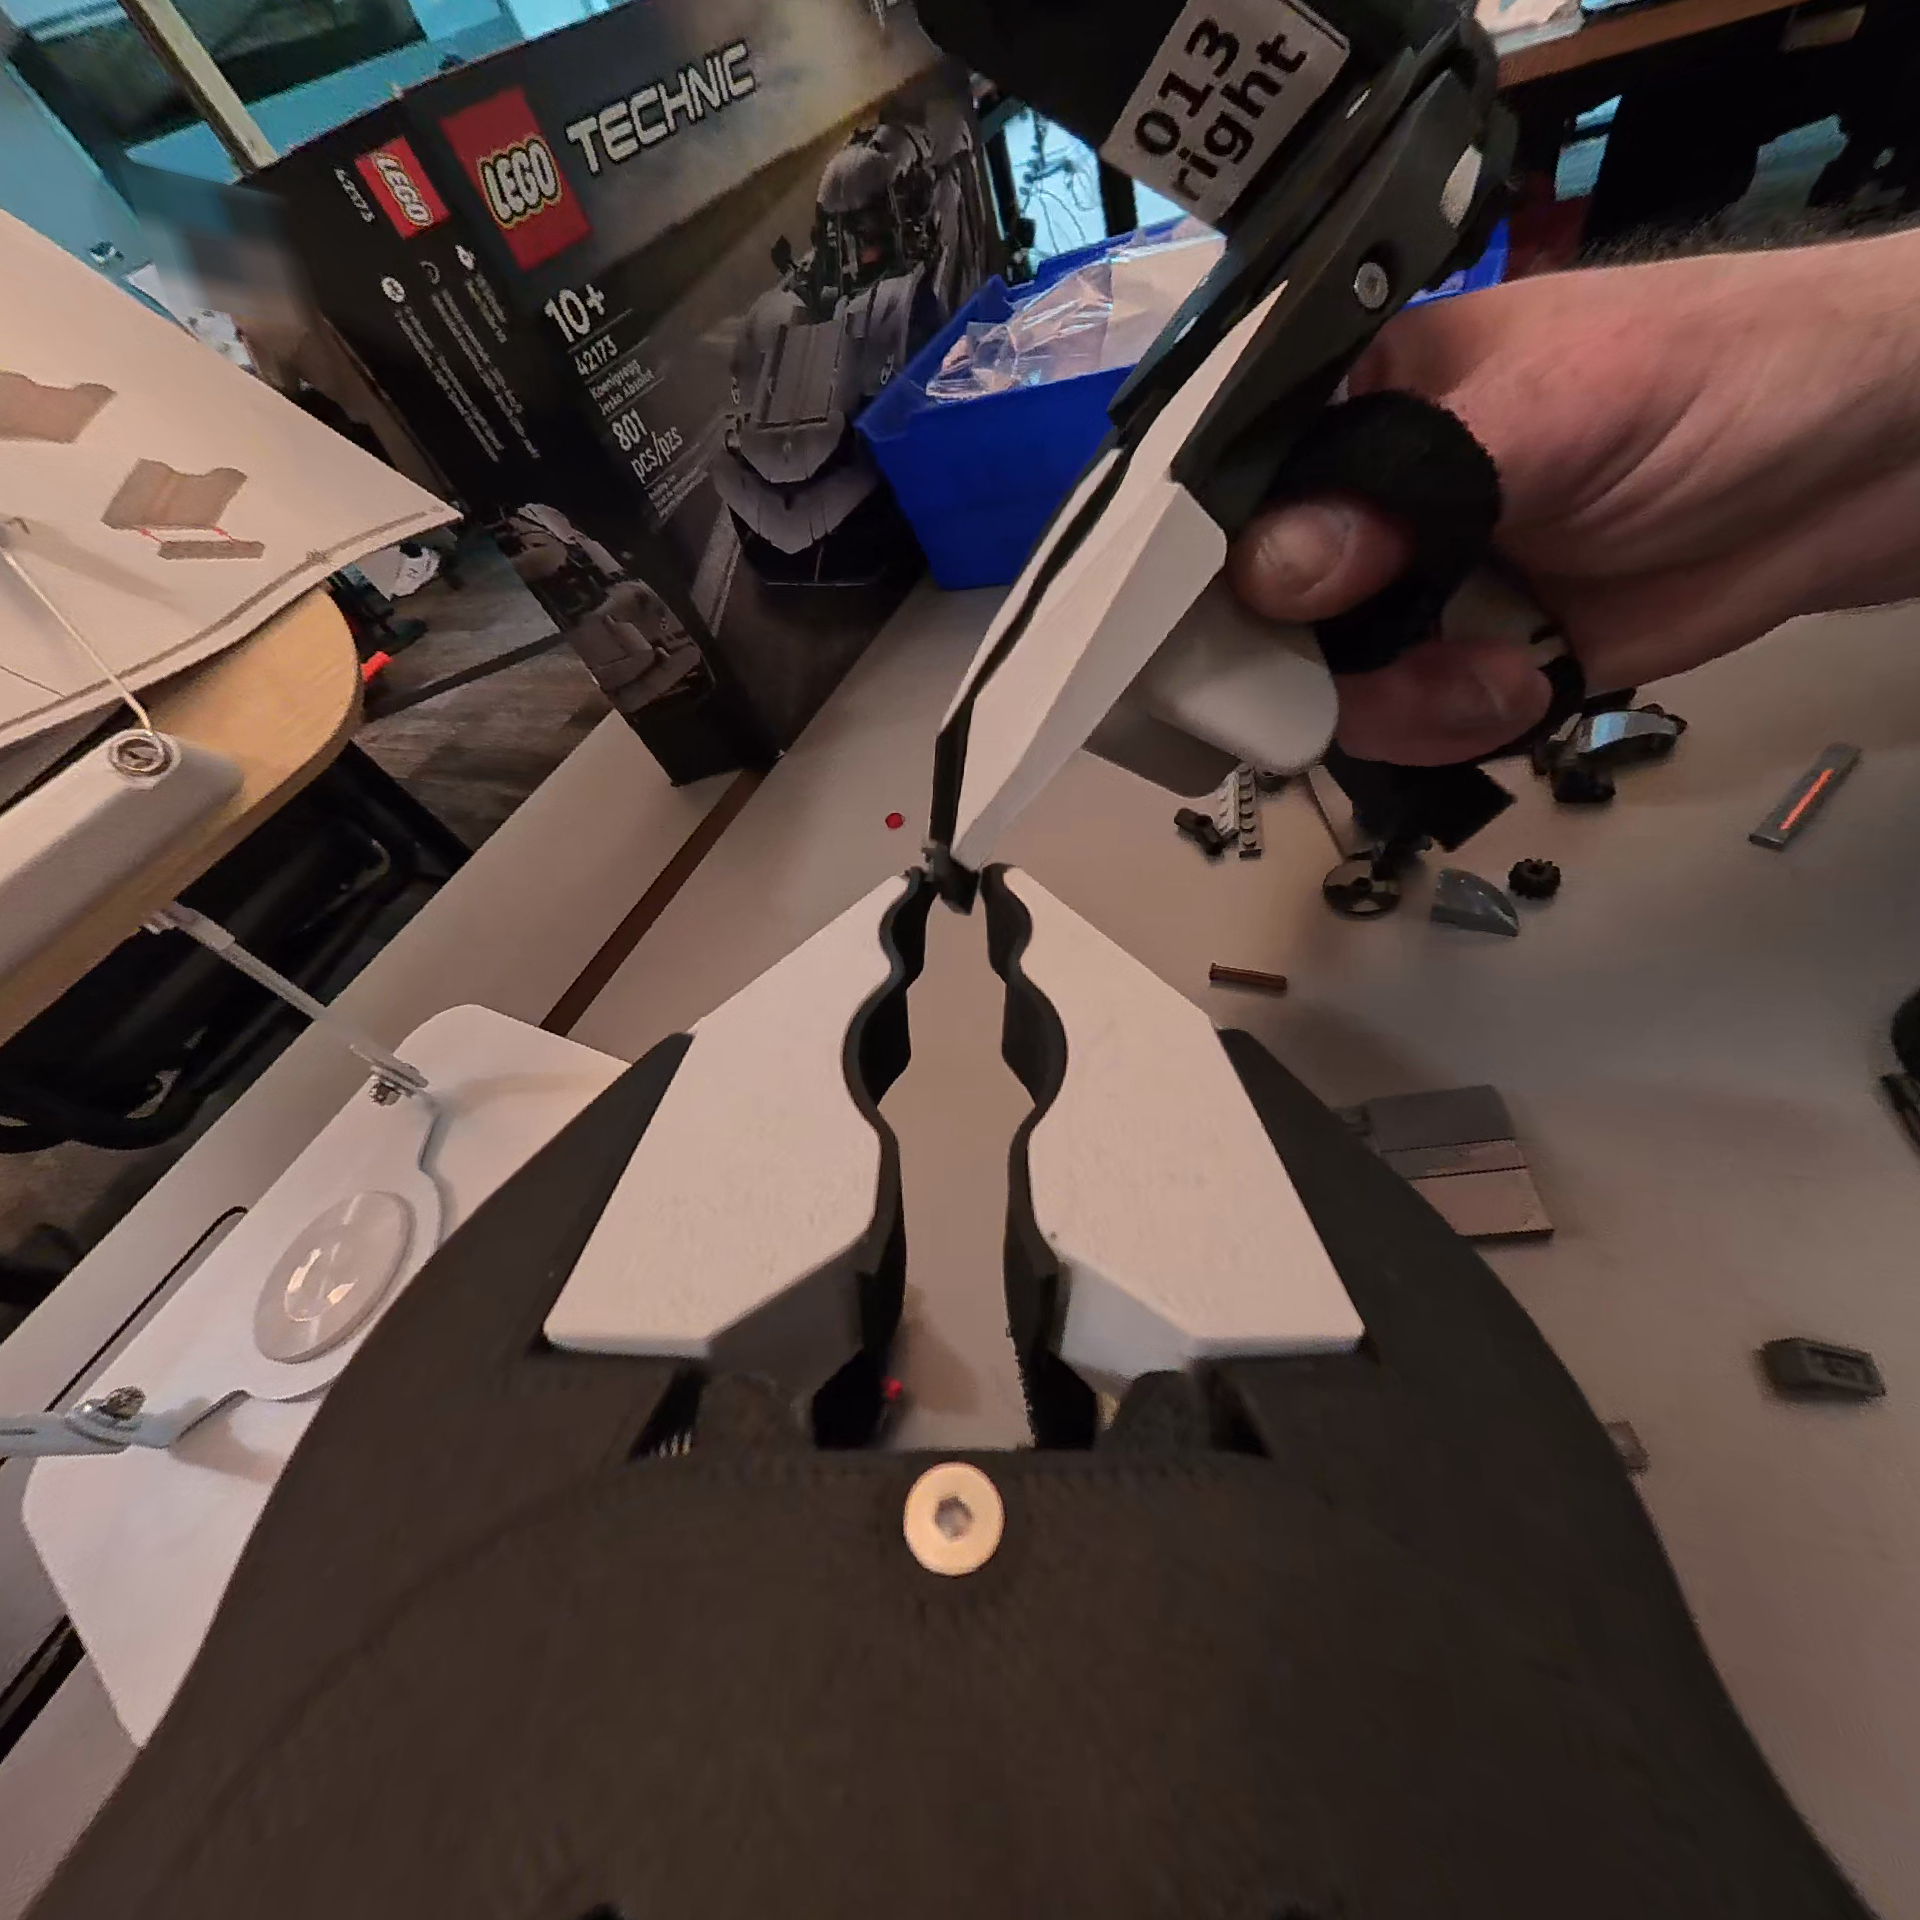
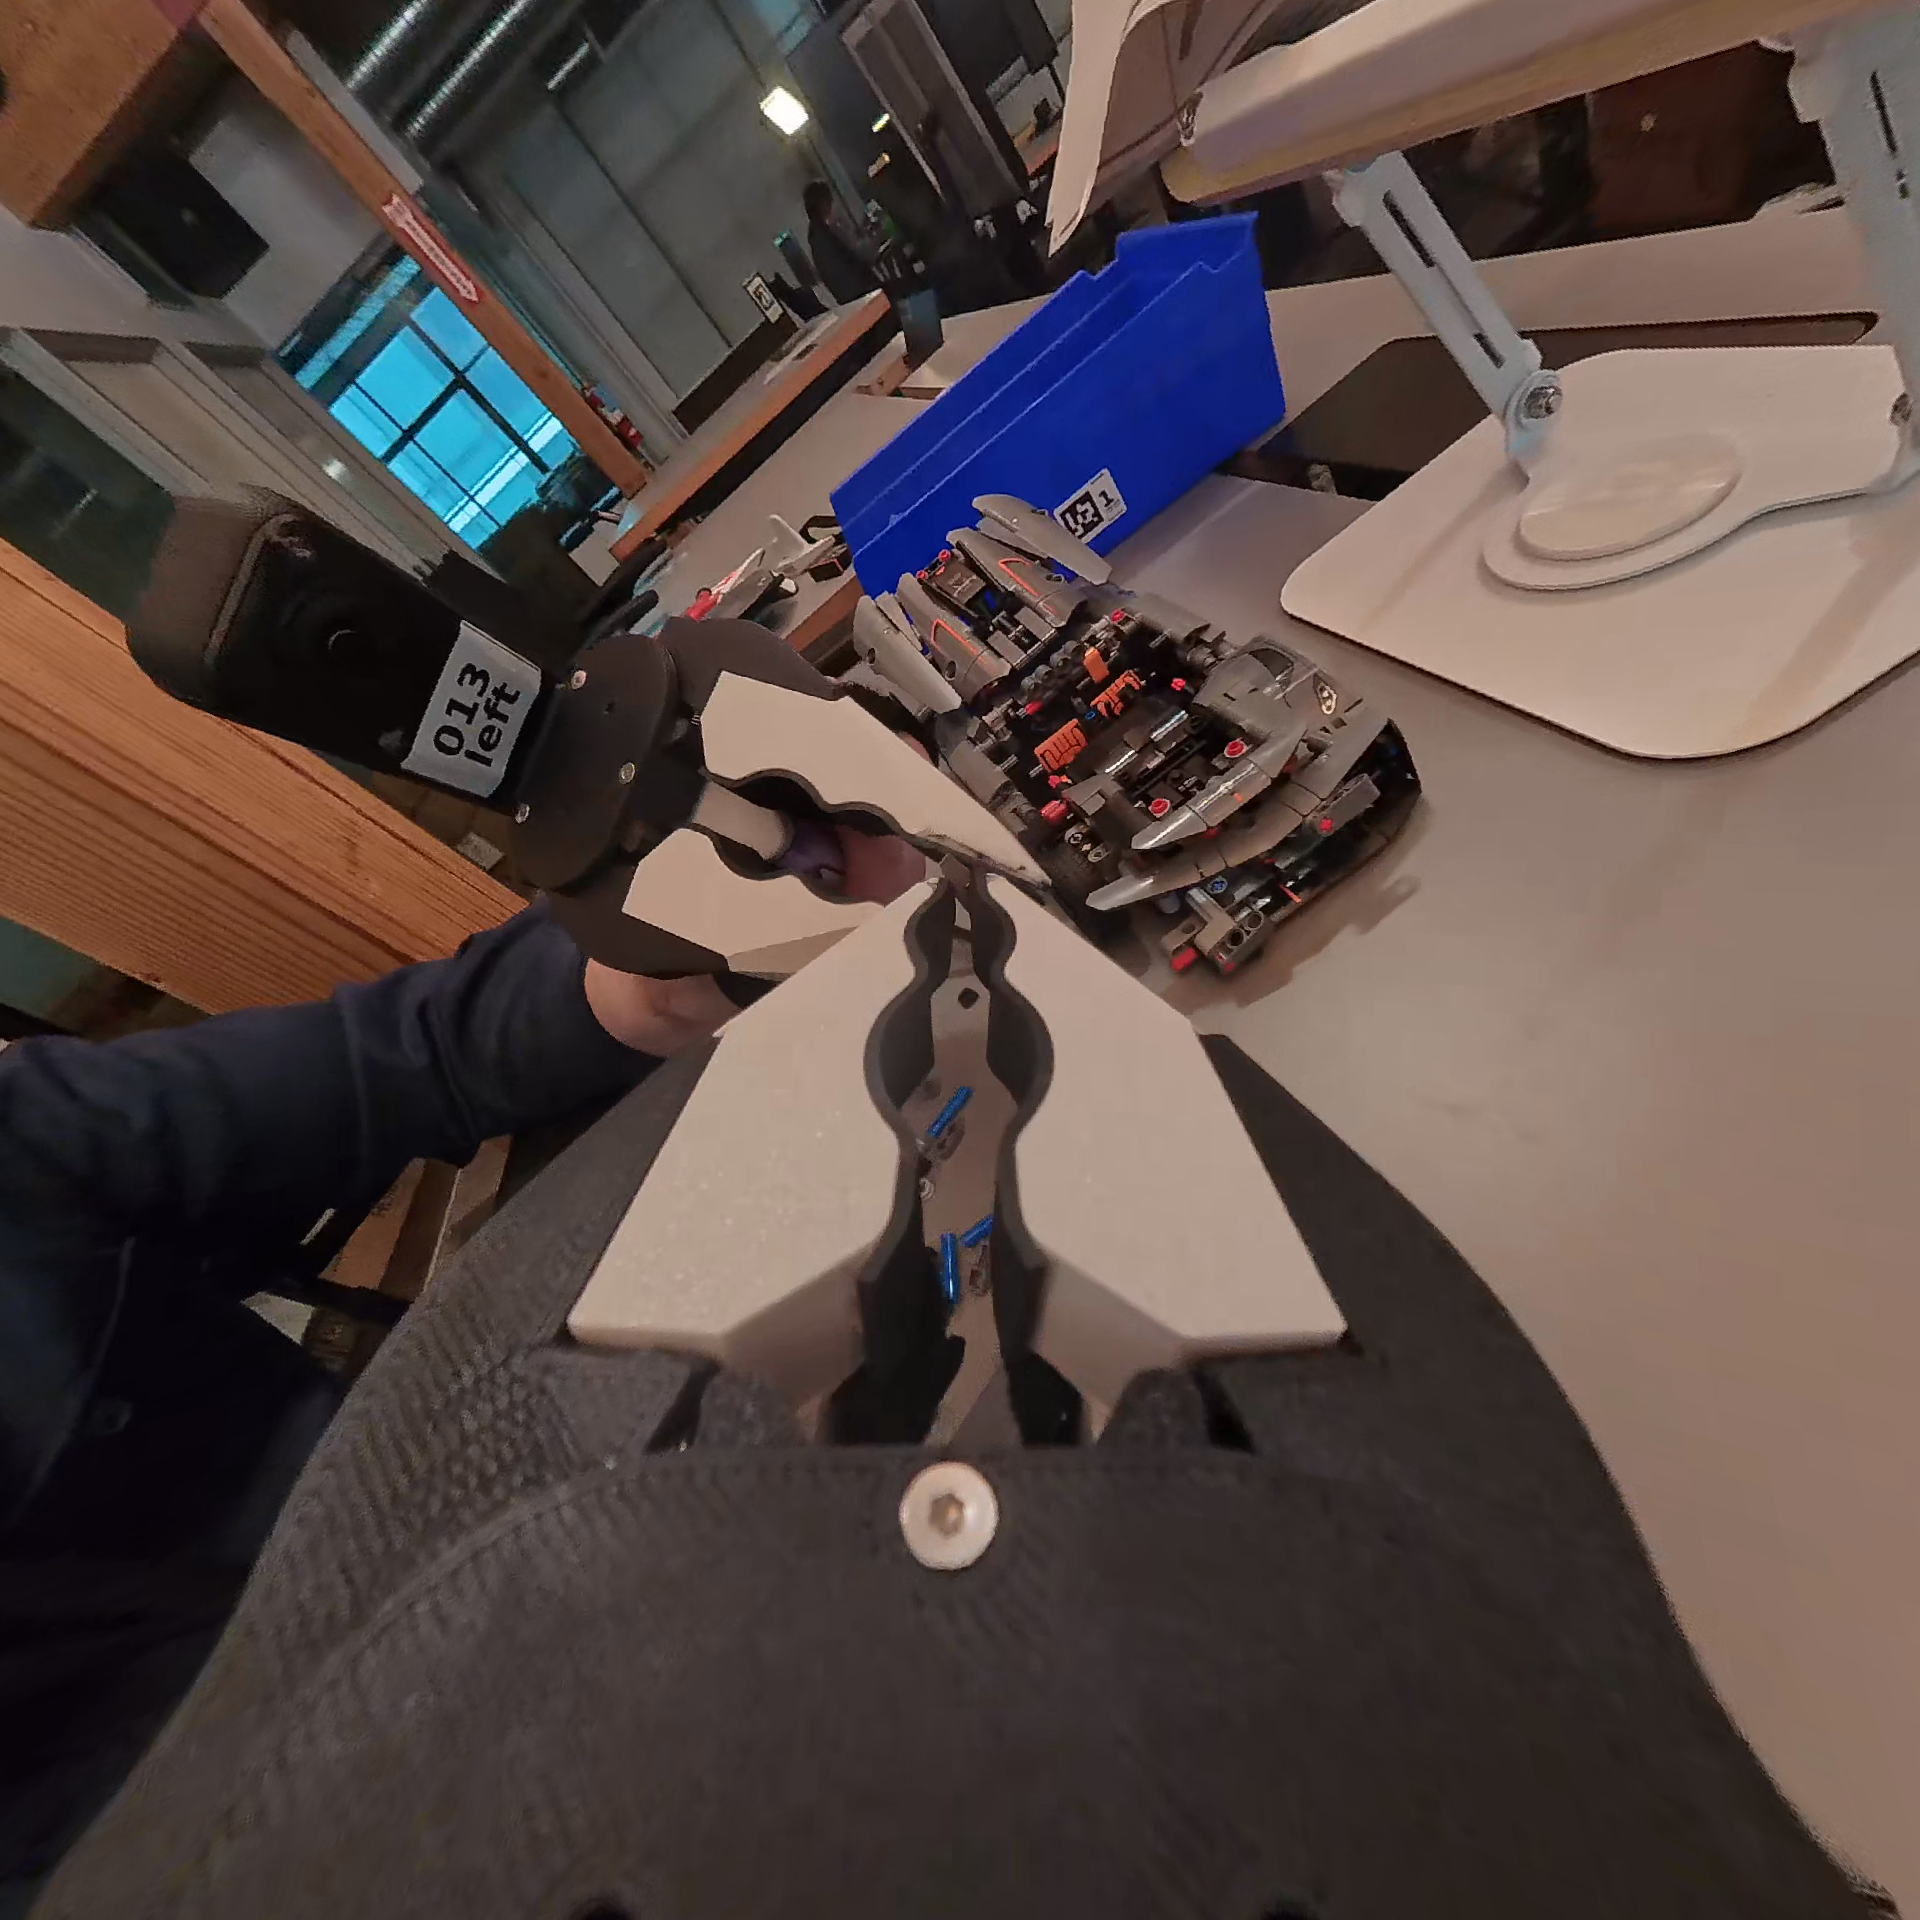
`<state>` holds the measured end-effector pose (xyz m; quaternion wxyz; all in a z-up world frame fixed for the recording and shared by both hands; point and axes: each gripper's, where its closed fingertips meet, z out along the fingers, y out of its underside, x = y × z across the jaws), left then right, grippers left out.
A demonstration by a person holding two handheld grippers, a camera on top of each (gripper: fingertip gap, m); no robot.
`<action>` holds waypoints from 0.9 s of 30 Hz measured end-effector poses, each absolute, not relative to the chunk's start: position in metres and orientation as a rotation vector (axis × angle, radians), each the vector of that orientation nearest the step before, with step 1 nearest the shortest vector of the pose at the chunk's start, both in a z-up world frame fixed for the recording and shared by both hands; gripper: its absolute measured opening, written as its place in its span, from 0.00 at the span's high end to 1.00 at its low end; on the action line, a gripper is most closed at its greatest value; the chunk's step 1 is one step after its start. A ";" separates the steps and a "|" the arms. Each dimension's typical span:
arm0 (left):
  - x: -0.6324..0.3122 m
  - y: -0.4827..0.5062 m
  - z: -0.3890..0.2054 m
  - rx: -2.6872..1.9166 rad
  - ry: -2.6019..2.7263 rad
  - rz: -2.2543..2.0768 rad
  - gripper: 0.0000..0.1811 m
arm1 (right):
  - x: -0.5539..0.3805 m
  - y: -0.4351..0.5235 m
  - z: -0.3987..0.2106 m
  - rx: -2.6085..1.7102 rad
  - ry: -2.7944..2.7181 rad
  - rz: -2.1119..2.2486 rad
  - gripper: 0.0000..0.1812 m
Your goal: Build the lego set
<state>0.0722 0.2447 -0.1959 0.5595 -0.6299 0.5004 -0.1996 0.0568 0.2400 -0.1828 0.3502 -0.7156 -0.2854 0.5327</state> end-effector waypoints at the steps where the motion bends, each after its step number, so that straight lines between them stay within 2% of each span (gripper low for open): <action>1: 0.072 0.245 -0.196 -1.487 1.182 -0.460 0.96 | 0.056 0.240 -0.183 -1.854 -0.741 1.380 1.00; 6: 0.071 0.244 -0.198 -1.482 1.222 -0.457 0.97 | 0.057 0.239 -0.185 -1.857 -0.793 1.328 1.00; 14: 0.069 0.241 -0.213 -1.524 1.365 -0.429 0.97 | 0.061 0.237 -0.200 -1.857 -1.107 0.871 0.95; 21: 0.070 0.236 -0.229 -1.552 1.470 -0.397 0.99 | 0.060 0.237 -0.210 -1.831 -1.217 0.722 0.93; 27: 0.072 0.232 -0.239 -1.563 1.525 -0.379 0.99 | 0.060 0.229 -0.220 -1.831 -1.336 0.654 0.97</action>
